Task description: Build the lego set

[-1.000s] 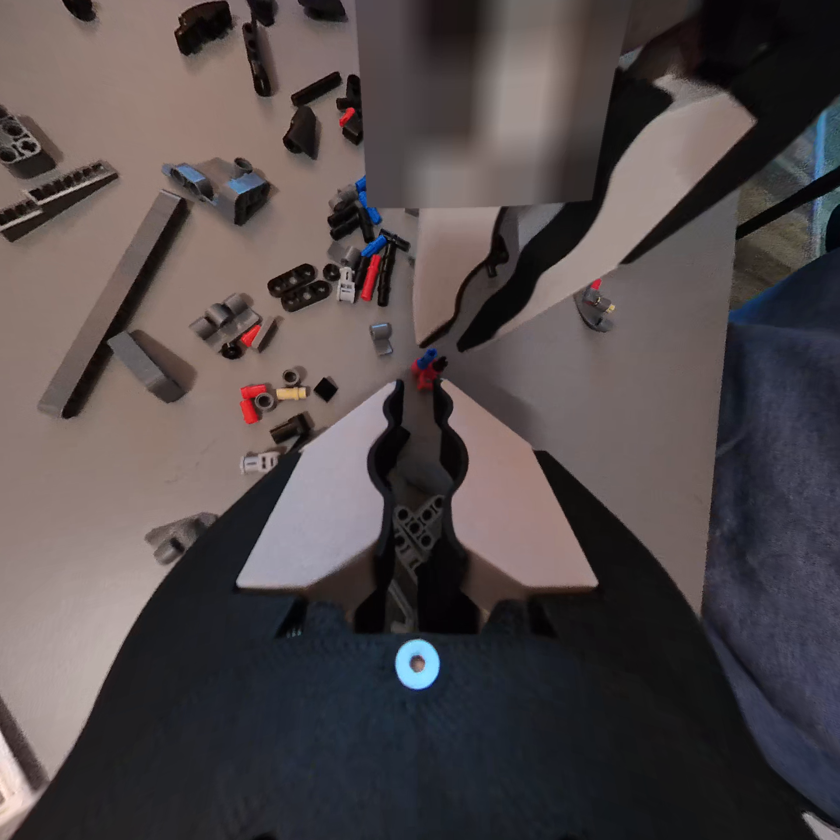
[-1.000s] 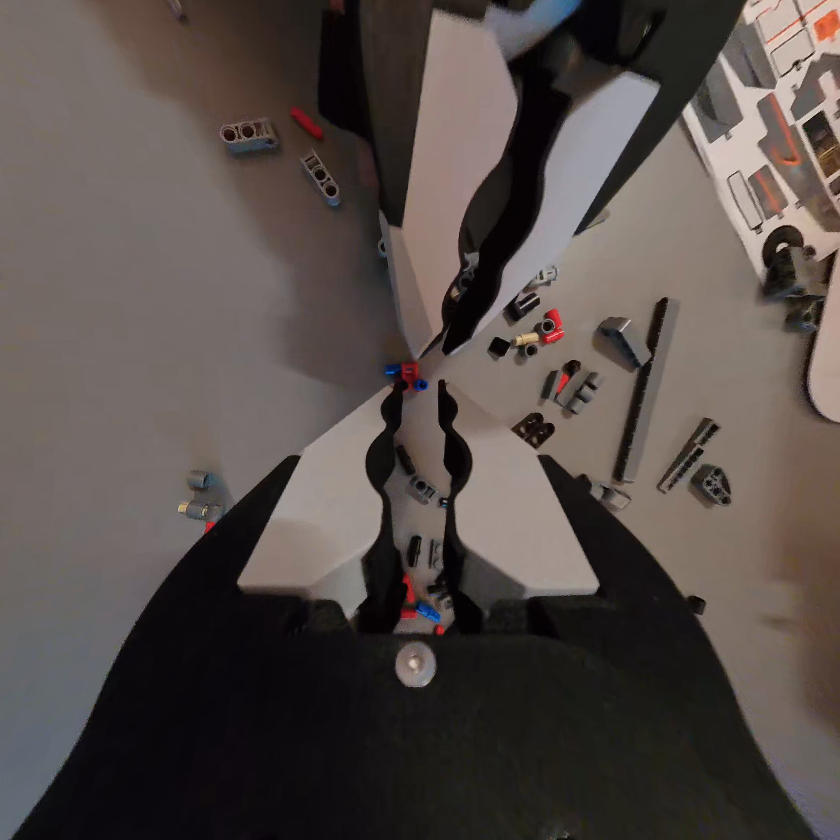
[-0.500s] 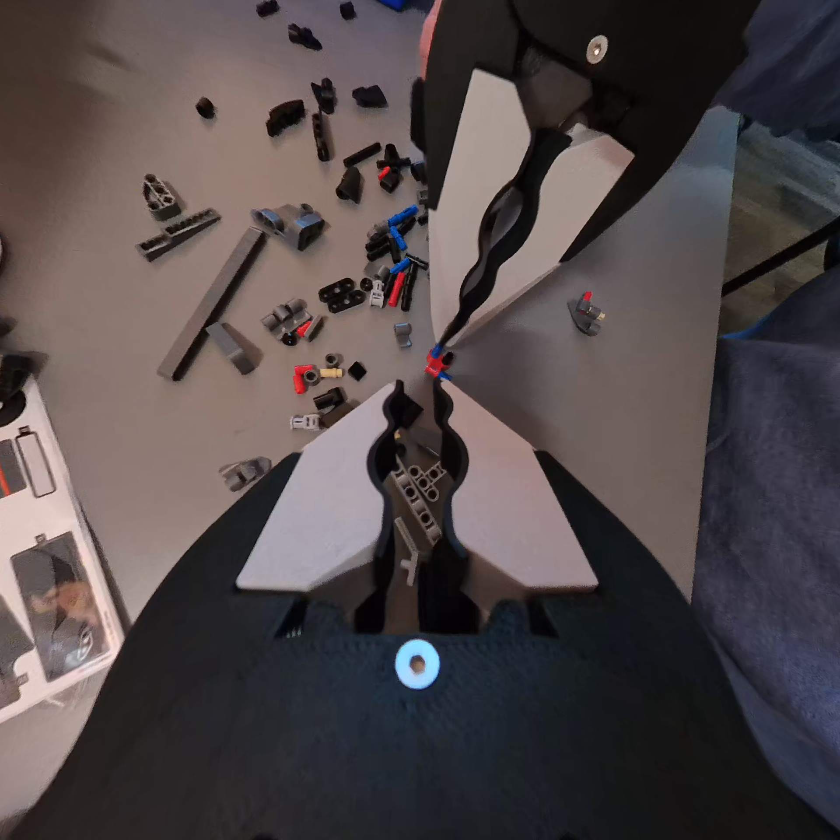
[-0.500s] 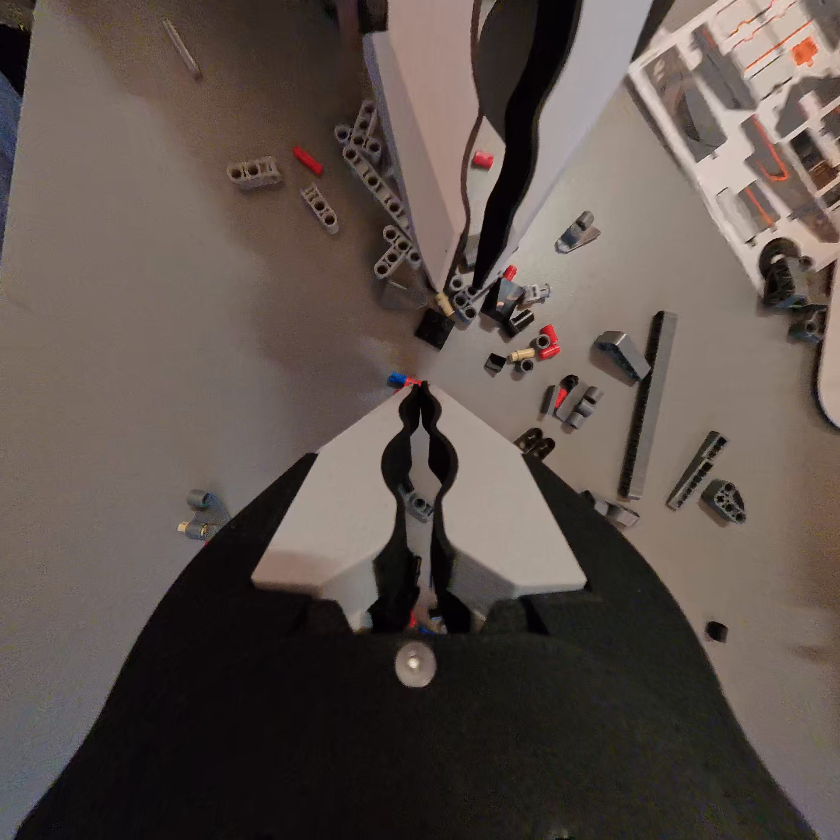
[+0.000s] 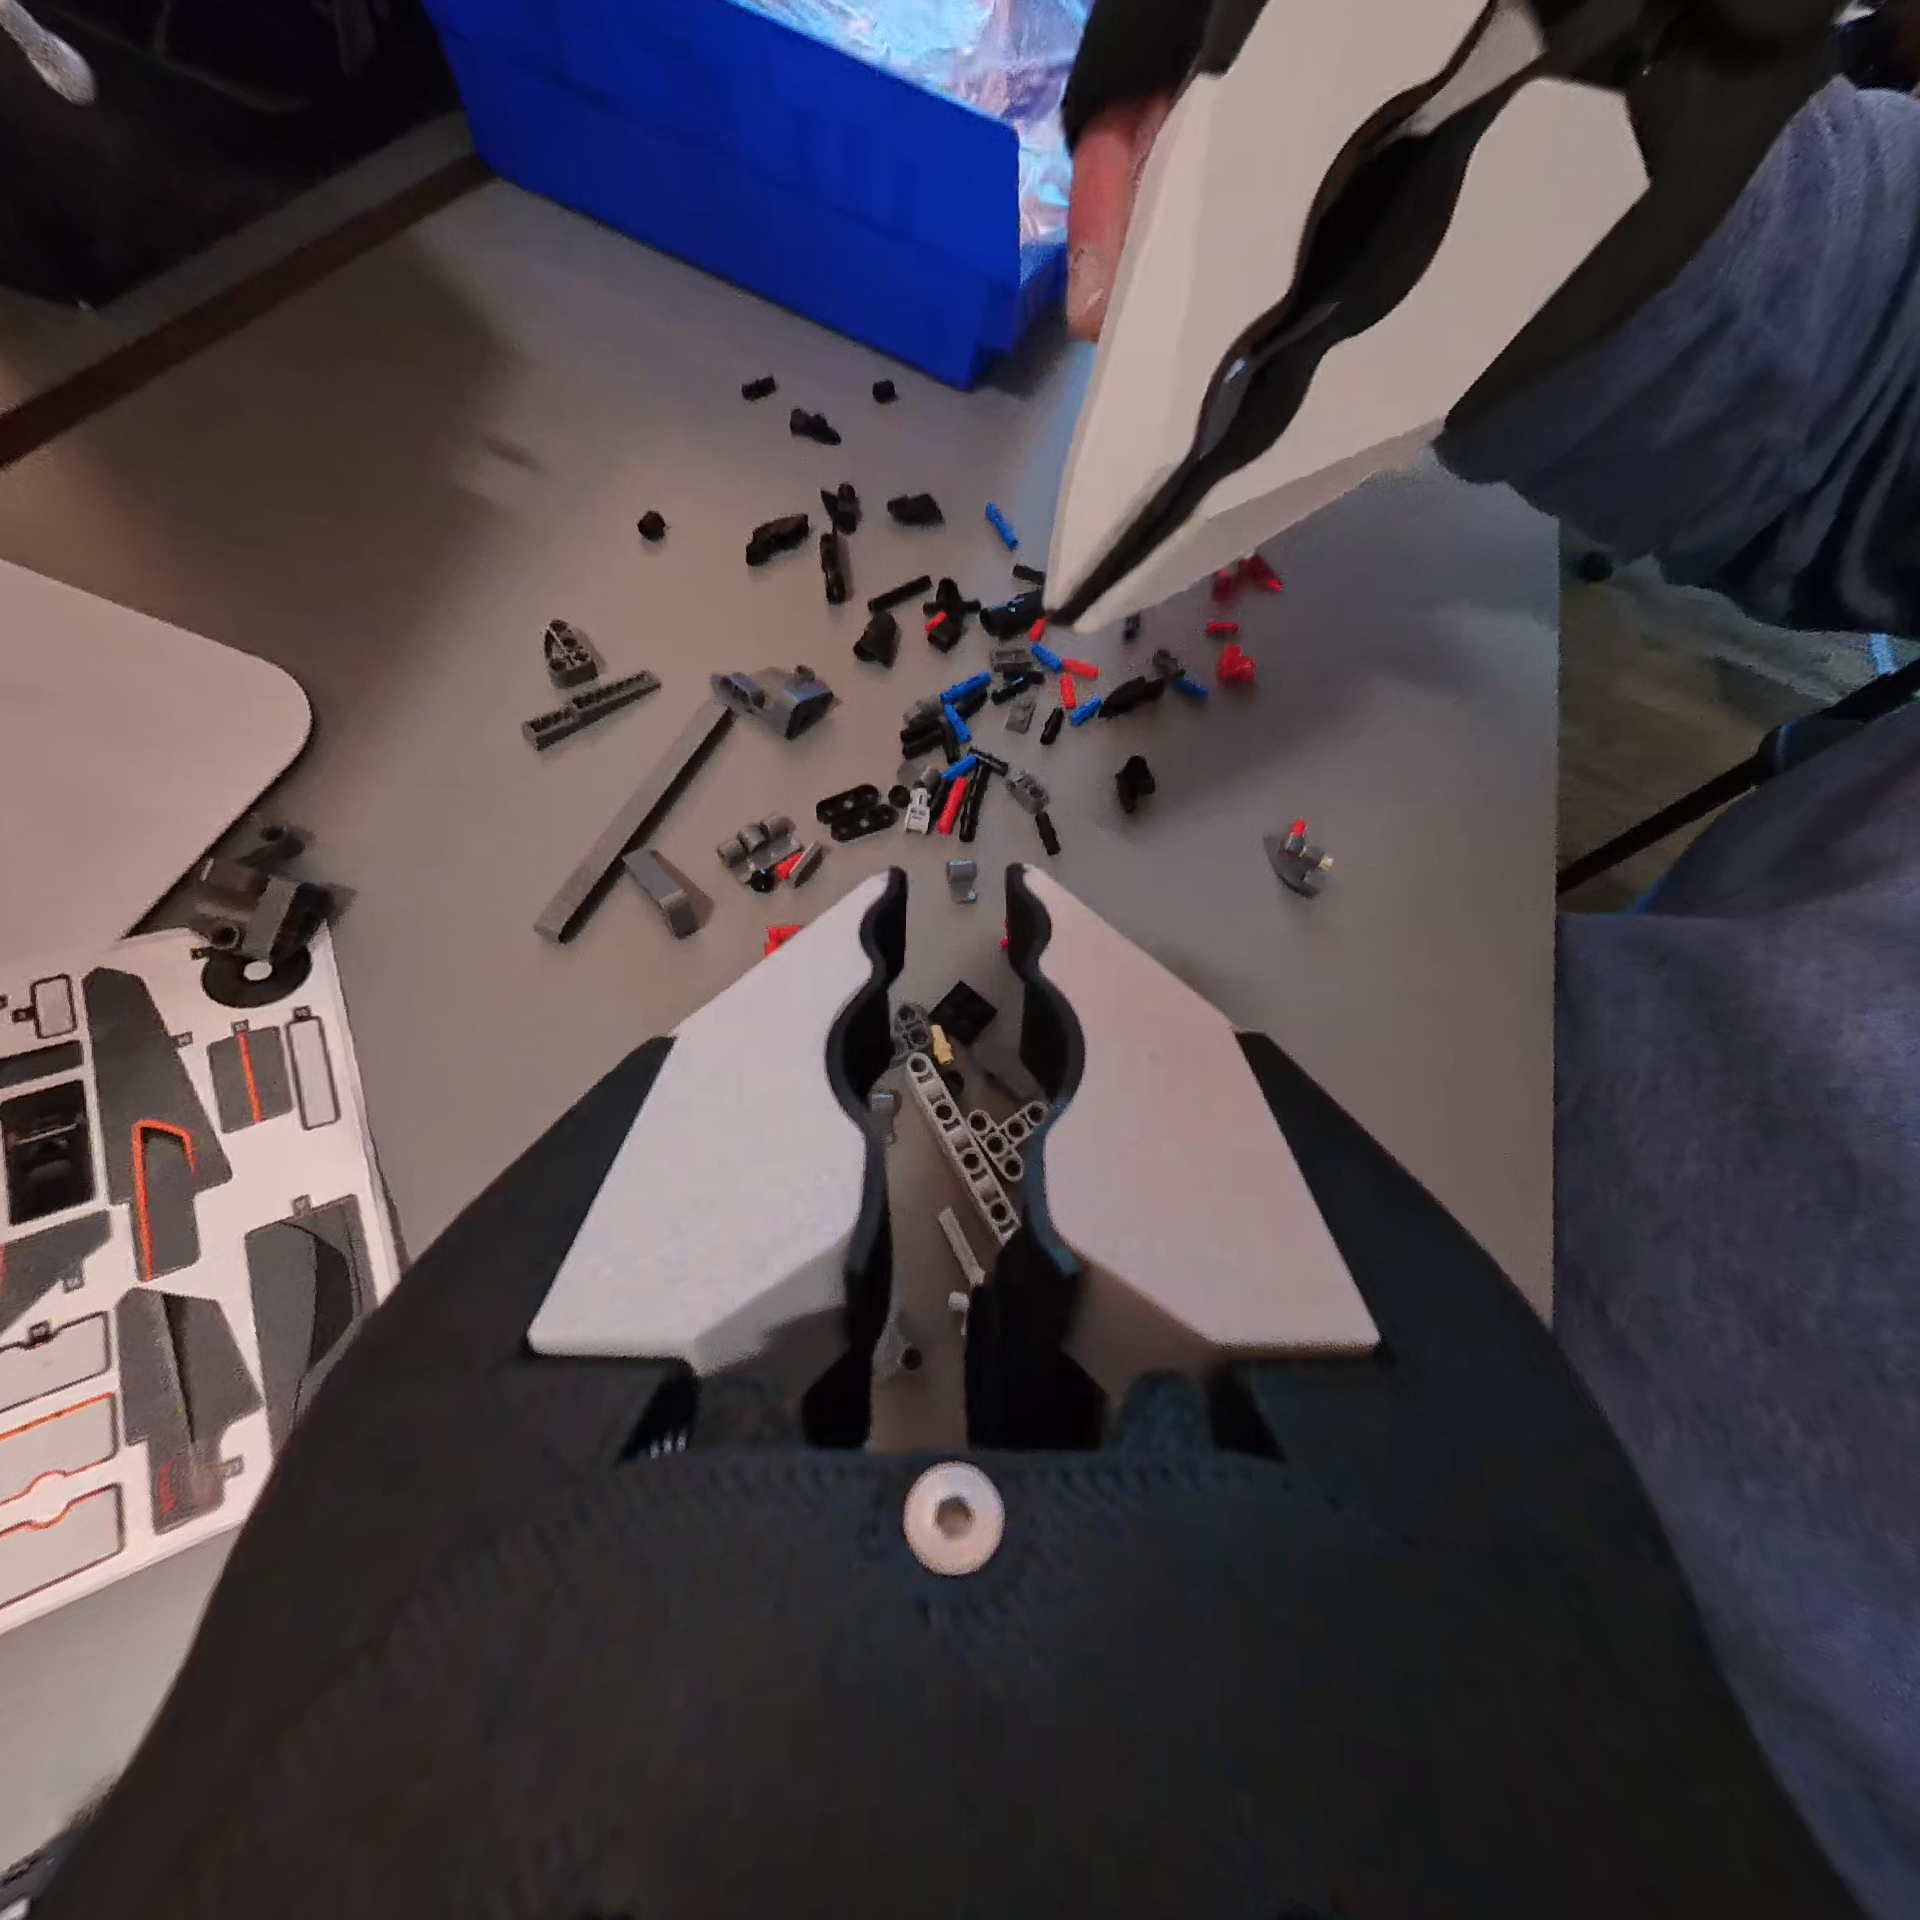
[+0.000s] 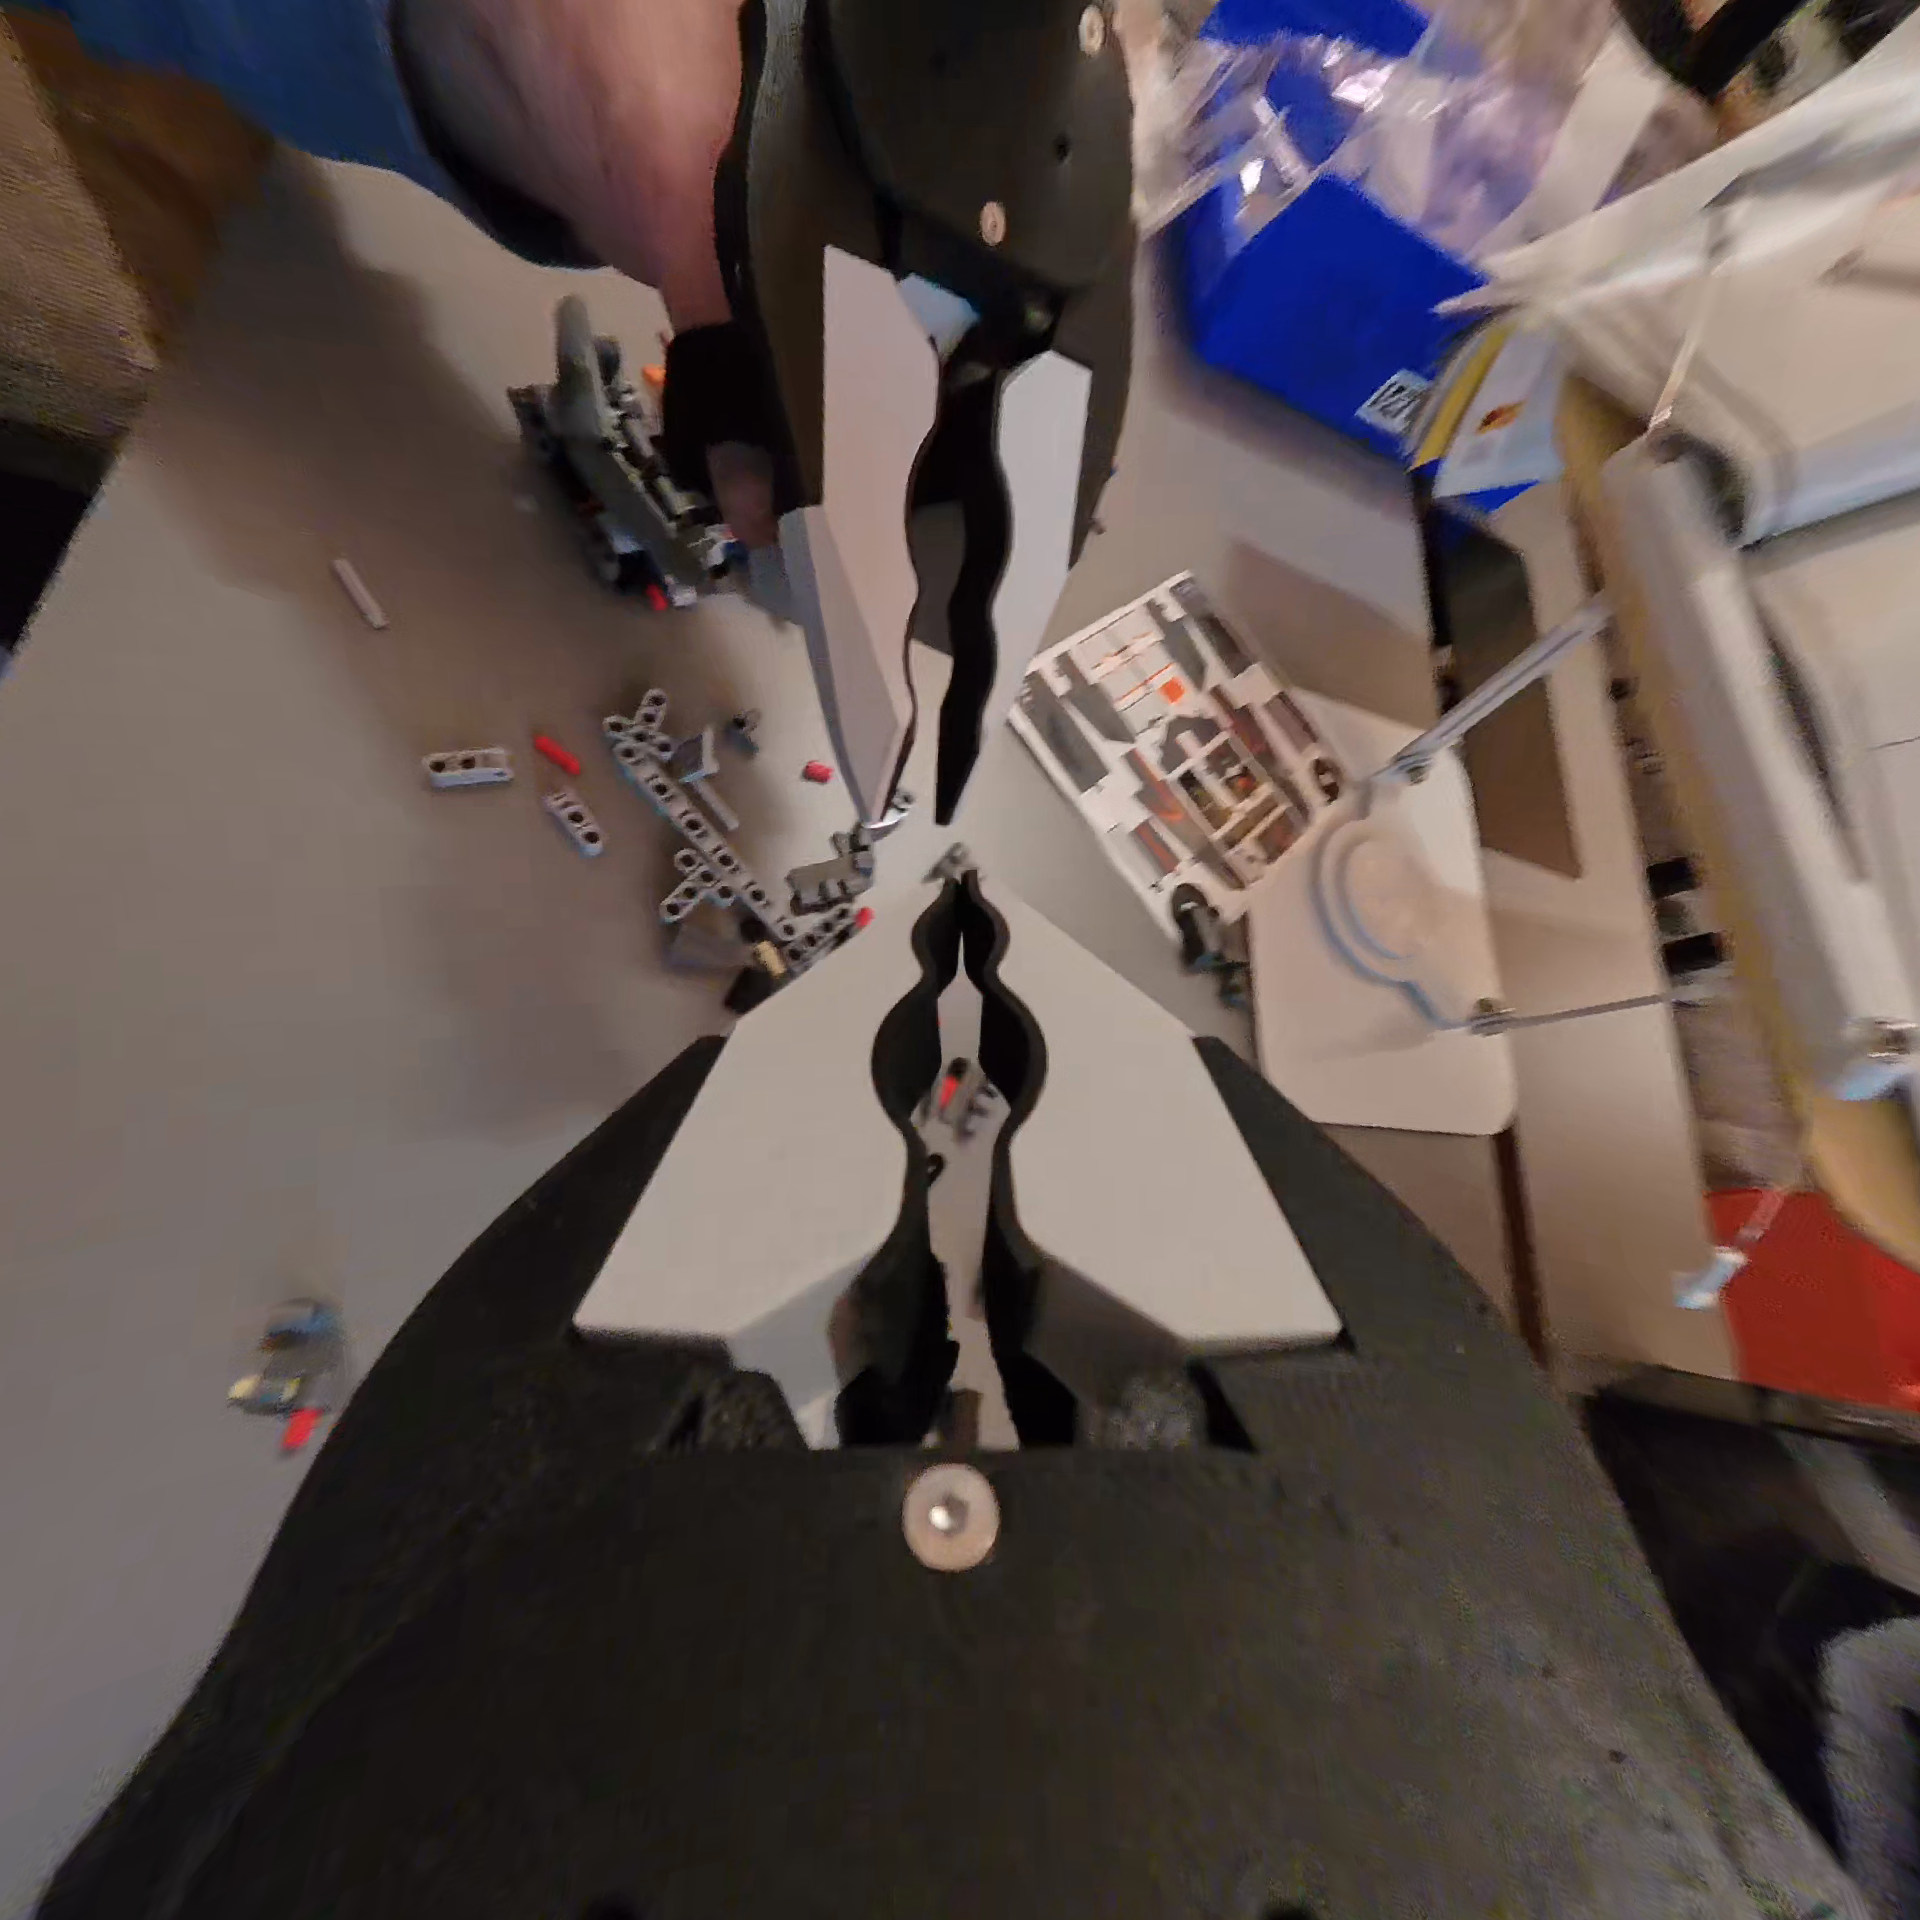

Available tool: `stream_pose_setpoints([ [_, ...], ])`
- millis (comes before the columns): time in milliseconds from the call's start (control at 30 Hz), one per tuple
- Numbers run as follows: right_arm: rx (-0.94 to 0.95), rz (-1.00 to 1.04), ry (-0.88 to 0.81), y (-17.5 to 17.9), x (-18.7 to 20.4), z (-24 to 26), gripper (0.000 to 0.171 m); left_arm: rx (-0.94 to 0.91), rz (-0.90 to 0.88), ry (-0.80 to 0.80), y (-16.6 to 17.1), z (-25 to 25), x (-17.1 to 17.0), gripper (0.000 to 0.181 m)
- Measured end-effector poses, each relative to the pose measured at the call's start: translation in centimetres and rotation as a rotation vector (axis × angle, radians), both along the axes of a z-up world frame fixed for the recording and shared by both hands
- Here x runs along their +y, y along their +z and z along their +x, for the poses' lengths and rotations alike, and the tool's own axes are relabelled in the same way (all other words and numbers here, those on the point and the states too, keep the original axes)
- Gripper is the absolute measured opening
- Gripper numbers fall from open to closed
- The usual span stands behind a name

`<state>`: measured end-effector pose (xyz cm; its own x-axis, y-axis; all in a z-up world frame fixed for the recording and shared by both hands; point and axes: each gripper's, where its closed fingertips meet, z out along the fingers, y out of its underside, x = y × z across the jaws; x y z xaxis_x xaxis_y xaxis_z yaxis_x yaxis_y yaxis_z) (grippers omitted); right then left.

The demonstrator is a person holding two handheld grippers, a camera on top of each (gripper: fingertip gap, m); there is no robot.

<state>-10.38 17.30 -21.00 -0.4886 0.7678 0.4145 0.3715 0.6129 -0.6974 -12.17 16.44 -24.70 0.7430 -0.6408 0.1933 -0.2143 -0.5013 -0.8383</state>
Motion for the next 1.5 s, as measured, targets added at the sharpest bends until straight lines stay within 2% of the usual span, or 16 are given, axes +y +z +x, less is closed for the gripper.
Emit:
stream_pose_setpoints([
  [33,0.027,0.040,-0.007,0.5,0.1,-0.2,0.000,-0.013,0.012,-0.001,0.4,0.0,0.0,0.017],
  [133,0.117,0.172,-0.019,2.1,0.3,-0.7,0.000,-0.094,0.024,-0.007,1.4,0.3,0.2,0.020],
  [300,0.257,0.281,-0.017,5.1,0.0,-1.2,0.000,-0.269,0.113,-0.027,4.6,0.8,0.7,0.026],
  [500,0.321,0.320,0.002,6.7,-0.4,-1.0,0.000,-0.379,0.216,-0.080,8.6,1.6,0.8,0.032],
  [600,0.311,0.342,0.002,6.5,-0.3,-0.5,0.000,-0.376,0.180,-0.093,8.6,1.9,1.0,0.030],
  [700,0.189,0.282,0.013,4.8,-0.2,1.2,0.000,-0.276,0.109,-0.099,6.5,2.1,0.6,0.024],
  [800,-0.008,0.145,0.039,1.0,-0.9,4.4,0.000,-0.195,0.067,-0.096,4.3,2.4,-0.3,0.020],
  [967,-0.290,-0.049,0.028,-6.7,-2.4,10.6,0.015,-0.058,-0.019,-0.105,0.3,3.2,-2.2,0.020],
  [1067,-0.344,-0.142,0.007,-9.2,-4.1,12.8,0.024,0.002,-0.034,-0.111,-1.1,3.8,-3.3,0.020],
  [1167,-0.292,-0.159,-0.072,-10.0,-4.0,12.0,0.024,0.078,-0.050,-0.105,-2.2,4.0,-3.7,0.020],
  [1300,-0.187,-0.149,-0.165,-8.9,-2.5,7.3,0.023,0.087,-0.057,-0.103,-2.6,4.5,-3.4,0.019],
  [1400,-0.217,-0.123,-0.207,-9.8,-0.9,4.9,0.023,0.113,-0.054,-0.090,-2.8,4.4,-3.5,0.019],
  [1500,-0.246,-0.181,-0.224,-10.9,-0.1,3.6,0.018,0.132,-0.042,-0.082,-2.7,4.2,-3.7,0.019],
])
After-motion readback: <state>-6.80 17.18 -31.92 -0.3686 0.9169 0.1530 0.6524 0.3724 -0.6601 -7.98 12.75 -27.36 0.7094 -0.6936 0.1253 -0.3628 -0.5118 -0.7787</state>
